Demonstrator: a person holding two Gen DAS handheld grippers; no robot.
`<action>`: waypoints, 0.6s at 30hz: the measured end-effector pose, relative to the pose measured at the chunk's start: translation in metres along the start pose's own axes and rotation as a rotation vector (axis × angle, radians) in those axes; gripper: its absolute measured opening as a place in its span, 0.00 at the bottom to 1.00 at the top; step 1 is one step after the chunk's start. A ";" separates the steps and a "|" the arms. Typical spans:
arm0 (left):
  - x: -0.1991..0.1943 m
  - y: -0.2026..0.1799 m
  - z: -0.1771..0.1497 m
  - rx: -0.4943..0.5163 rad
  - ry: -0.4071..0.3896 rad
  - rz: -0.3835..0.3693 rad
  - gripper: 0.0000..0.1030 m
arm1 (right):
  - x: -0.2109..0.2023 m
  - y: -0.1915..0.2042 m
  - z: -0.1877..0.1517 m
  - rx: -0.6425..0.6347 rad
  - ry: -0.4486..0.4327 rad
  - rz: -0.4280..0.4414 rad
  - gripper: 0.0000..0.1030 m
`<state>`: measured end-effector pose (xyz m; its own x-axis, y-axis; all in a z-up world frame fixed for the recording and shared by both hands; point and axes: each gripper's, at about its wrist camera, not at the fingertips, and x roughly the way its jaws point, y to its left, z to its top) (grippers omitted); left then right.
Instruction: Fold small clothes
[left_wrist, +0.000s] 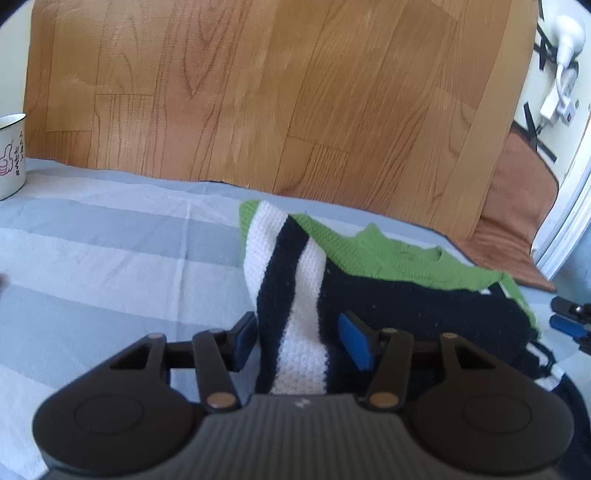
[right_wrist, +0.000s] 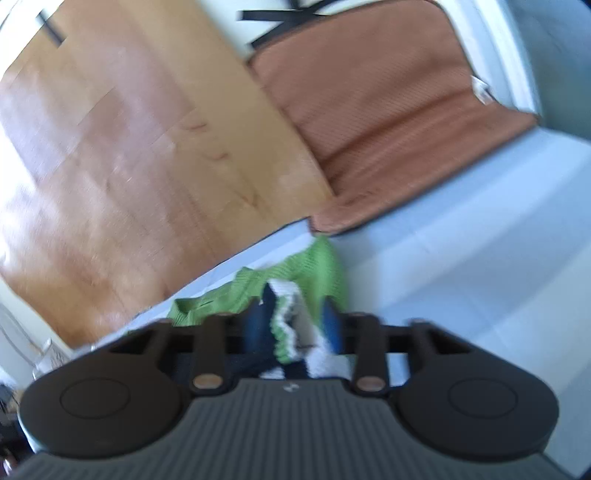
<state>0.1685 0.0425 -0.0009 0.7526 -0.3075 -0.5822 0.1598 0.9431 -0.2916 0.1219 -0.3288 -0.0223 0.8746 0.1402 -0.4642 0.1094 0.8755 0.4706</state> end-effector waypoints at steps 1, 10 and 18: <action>-0.001 0.001 0.000 -0.006 -0.007 -0.002 0.51 | 0.007 0.004 0.000 -0.028 0.025 0.002 0.47; 0.003 0.000 -0.002 0.023 0.011 -0.031 0.31 | 0.005 0.011 0.009 -0.142 -0.080 -0.021 0.07; 0.011 -0.008 -0.003 0.089 0.038 0.018 0.36 | 0.043 -0.005 0.000 -0.143 0.069 -0.096 0.10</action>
<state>0.1732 0.0312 -0.0071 0.7315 -0.2935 -0.6154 0.2039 0.9555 -0.2133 0.1590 -0.3273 -0.0451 0.8285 0.0800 -0.5542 0.1179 0.9426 0.3124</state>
